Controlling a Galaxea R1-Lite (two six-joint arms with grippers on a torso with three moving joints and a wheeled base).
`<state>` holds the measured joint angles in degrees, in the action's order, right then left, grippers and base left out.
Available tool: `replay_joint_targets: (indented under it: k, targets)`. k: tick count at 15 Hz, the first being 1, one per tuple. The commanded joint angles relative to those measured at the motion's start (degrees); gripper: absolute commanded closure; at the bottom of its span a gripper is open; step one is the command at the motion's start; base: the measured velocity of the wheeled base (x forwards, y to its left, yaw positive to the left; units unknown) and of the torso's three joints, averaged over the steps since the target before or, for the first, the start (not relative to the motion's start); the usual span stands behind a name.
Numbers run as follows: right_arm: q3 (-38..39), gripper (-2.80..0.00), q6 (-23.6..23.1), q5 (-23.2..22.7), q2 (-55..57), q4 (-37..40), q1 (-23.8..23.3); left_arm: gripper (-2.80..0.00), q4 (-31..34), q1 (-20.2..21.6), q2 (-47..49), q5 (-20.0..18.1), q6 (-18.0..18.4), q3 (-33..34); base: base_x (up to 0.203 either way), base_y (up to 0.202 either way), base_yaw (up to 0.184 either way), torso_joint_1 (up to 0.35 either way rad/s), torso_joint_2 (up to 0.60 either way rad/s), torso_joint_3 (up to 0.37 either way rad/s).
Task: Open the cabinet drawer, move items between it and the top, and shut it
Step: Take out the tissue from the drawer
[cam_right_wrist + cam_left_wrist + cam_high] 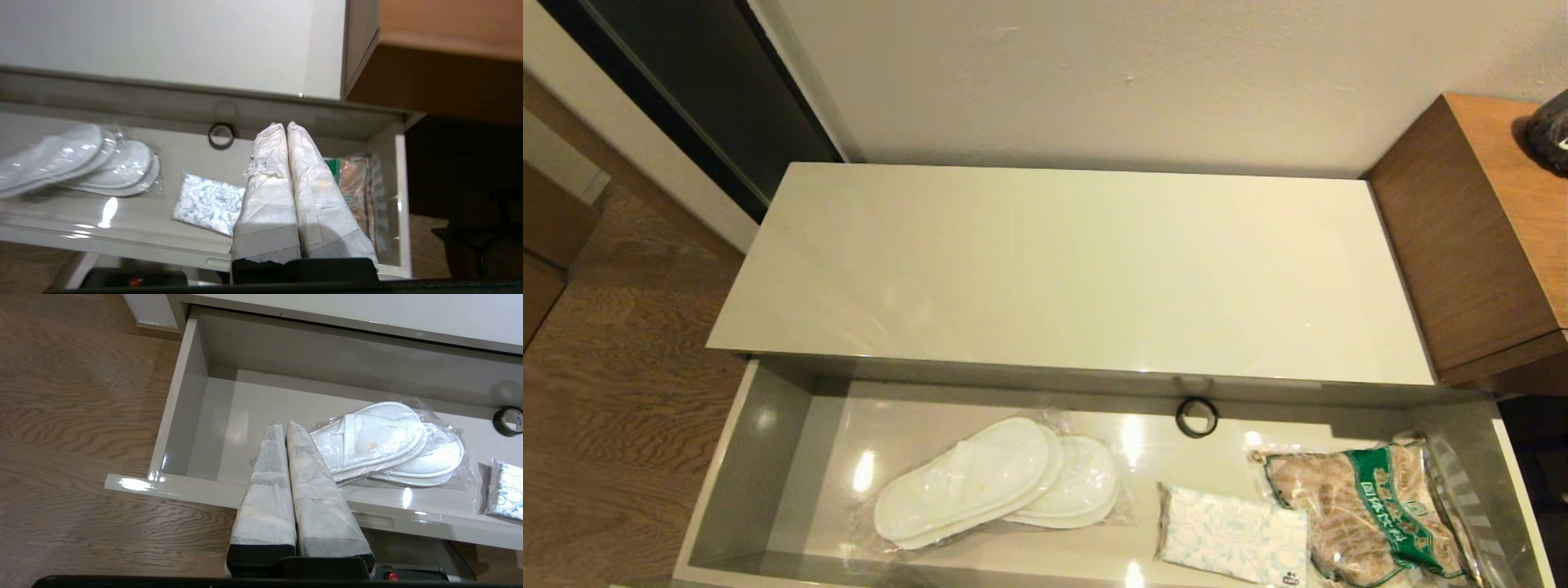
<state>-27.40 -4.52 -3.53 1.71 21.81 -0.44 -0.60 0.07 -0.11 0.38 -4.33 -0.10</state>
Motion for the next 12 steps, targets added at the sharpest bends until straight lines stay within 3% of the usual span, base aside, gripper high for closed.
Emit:
replay_joint_targets:
  k: [1,4,8,12]
  targets:
    - [-10.6,0.0,0.2,0.2,4.5,8.9,-0.1,0.0,0.0,0.0,0.1,0.0,-0.1,0.0,0.0,0.0,0.0,0.0,0.0,0.0]
    - [-22.4,0.0,0.7,1.2,23.8,12.2,-0.6,0.0,0.0,0.0,0.1,0.1,-0.1,0.0,0.0,0.0,0.0,0.0,0.0,0.0]
    - [-32.9,0.0,-4.9,1.5,48.2,15.0,0.7,0.0,0.0,0.0,0.1,0.0,-0.1,0.0,0.0,0.0,0.0,0.0,0.0,0.0]
    - [-33.9,0.0,-18.7,1.8,58.9,24.4,13.8,0.0,0.0,0.0,0.1,0.0,-0.1,0.0,0.0,0.0,0.0,0.0,0.0,0.0]
